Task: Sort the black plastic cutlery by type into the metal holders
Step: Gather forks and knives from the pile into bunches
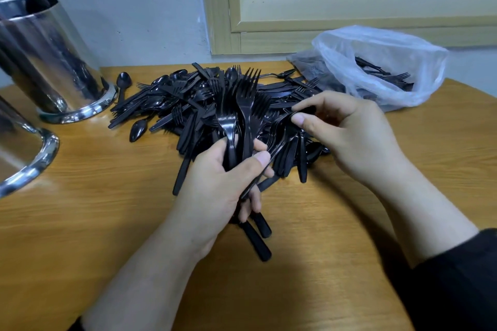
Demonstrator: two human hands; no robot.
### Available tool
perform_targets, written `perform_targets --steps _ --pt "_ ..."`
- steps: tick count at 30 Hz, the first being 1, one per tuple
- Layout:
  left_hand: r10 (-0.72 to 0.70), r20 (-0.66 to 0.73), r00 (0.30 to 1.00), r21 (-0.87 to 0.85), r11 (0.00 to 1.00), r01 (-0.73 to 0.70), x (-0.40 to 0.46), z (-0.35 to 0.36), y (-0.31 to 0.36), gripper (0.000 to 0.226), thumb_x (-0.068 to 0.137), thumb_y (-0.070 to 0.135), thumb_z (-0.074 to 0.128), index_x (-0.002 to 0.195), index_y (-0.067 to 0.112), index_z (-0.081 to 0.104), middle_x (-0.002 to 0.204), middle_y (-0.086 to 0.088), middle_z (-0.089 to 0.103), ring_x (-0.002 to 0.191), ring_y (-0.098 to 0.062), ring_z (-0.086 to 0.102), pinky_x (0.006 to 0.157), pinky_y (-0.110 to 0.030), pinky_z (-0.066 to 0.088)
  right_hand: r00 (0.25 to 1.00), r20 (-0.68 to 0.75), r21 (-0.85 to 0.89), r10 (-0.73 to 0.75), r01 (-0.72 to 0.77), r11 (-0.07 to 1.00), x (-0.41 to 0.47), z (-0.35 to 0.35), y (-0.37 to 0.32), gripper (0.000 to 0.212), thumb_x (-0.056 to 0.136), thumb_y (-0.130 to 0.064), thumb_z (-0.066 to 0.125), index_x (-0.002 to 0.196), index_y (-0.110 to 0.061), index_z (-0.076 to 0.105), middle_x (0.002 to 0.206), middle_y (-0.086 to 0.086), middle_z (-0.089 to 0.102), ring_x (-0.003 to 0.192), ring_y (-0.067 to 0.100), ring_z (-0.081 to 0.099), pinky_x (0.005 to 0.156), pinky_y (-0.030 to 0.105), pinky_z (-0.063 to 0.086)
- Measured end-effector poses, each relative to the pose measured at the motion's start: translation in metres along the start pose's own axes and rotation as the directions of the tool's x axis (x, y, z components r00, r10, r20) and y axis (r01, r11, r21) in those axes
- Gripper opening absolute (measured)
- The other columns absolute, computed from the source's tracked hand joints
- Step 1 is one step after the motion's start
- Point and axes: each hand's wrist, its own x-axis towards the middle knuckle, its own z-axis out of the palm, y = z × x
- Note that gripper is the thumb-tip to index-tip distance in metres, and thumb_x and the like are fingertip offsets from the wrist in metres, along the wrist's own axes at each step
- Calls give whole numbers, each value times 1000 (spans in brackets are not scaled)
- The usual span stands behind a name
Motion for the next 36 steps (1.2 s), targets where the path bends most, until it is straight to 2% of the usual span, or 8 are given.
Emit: perform_targets --steps 2,5,11,18,24,28,31,36 --pt "-10 16 1000 9 1000 10 0 0 -1 8 97 16 64 105 18 66 87 -6 73 48 -18 48 41 -28 37 999 30 6 12 -12 1000 0 -1 -3 9 87 -28 78 94 -23 74 82 3 70 73 15 60 69 23 45" --pt "-13 -3 1000 10 1000 13 0 -1 -2 10 95 13 65 103 20 66 85 -5 72 47 -16 44 42 -27 35 991 97 -57 97 -92 994 2 -12 2 24 84 -44 74 99 -26 71 81 -4 68 71 6 57 70 22 44" --pt "16 -125 992 -18 1000 -18 3 -5 -4 11 98 11 63 105 19 67 85 -5 73 47 -16 44 41 -27 34 896 197 -503 398 -256 825 5 -34 15 23 82 -48 75 87 -26 69 76 -8 68 69 8 60 63 27 44" --pt "22 -147 989 6 1000 -22 4 -3 -4 10 99 11 62 103 19 66 85 -3 73 47 -17 43 41 -27 34 881 241 -566 407 -213 797 5 -21 12 21 83 -38 79 77 -24 65 66 -7 63 62 12 57 60 28 43" --pt "41 -177 983 16 999 -39 4 -3 -4 12 98 10 63 103 20 66 84 -2 73 48 -17 45 41 -28 35 940 180 -317 292 -225 921 4 -32 5 10 90 -20 69 81 -16 67 62 -10 64 53 0 50 54 15 39" --pt "57 -193 979 16 998 -55 5 -4 -3 11 97 10 63 104 18 66 83 -2 72 50 -18 49 41 -28 37 976 8 65 216 -216 974 4 -35 -4 15 94 -9 60 81 -14 63 59 -1 57 53 14 46 51 21 36" --pt "43 -186 982 18 999 -41 5 -2 -3 10 97 10 64 103 18 66 74 1 69 56 -22 59 40 -29 39 986 29 265 166 -168 949 2 -25 -12 11 94 -2 63 84 -8 64 62 1 62 54 10 50 55 15 40" --pt "-26 -103 994 -74 997 18 3 0 -1 10 97 11 64 106 16 67 81 -4 71 67 -30 73 37 -27 41 989 18 240 145 -145 960 2 -7 -6 12 94 -7 67 83 -11 64 66 3 66 57 10 54 61 22 46"
